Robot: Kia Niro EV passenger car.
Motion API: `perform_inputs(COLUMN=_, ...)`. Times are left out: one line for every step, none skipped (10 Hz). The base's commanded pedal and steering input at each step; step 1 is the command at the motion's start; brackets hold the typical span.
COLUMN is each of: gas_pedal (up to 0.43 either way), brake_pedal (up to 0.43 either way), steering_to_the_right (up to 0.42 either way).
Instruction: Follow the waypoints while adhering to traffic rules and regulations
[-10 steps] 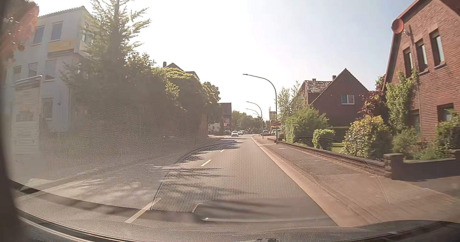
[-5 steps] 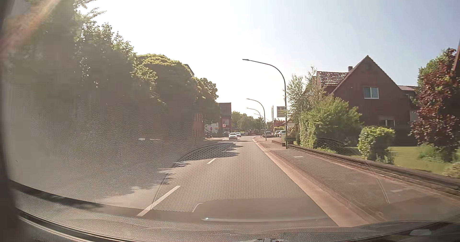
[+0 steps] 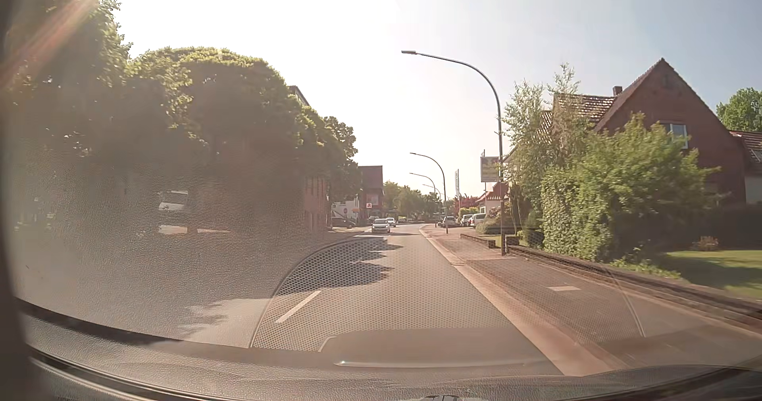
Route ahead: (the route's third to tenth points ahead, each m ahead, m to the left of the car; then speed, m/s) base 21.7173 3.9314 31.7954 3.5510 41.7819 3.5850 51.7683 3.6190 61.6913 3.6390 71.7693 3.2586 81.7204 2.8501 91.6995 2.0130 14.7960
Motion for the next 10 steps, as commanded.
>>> perform_inputs(gas_pedal=0.157, brake_pedal=0.0, steering_to_the_right=-0.002)
perform_inputs(gas_pedal=0.157, brake_pedal=0.0, steering_to_the_right=-0.002)
perform_inputs(gas_pedal=0.169, brake_pedal=0.0, steering_to_the_right=-0.002)
perform_inputs(gas_pedal=0.169, brake_pedal=0.0, steering_to_the_right=-0.002)
perform_inputs(gas_pedal=0.169, brake_pedal=0.0, steering_to_the_right=-0.002)
perform_inputs(gas_pedal=0.169, brake_pedal=0.0, steering_to_the_right=-0.002)
perform_inputs(gas_pedal=0.169, brake_pedal=0.0, steering_to_the_right=-0.002)
perform_inputs(gas_pedal=0.169, brake_pedal=0.0, steering_to_the_right=-0.002)
perform_inputs(gas_pedal=0.169, brake_pedal=0.0, steering_to_the_right=-0.002)
perform_inputs(gas_pedal=0.169, brake_pedal=0.0, steering_to_the_right=-0.001)
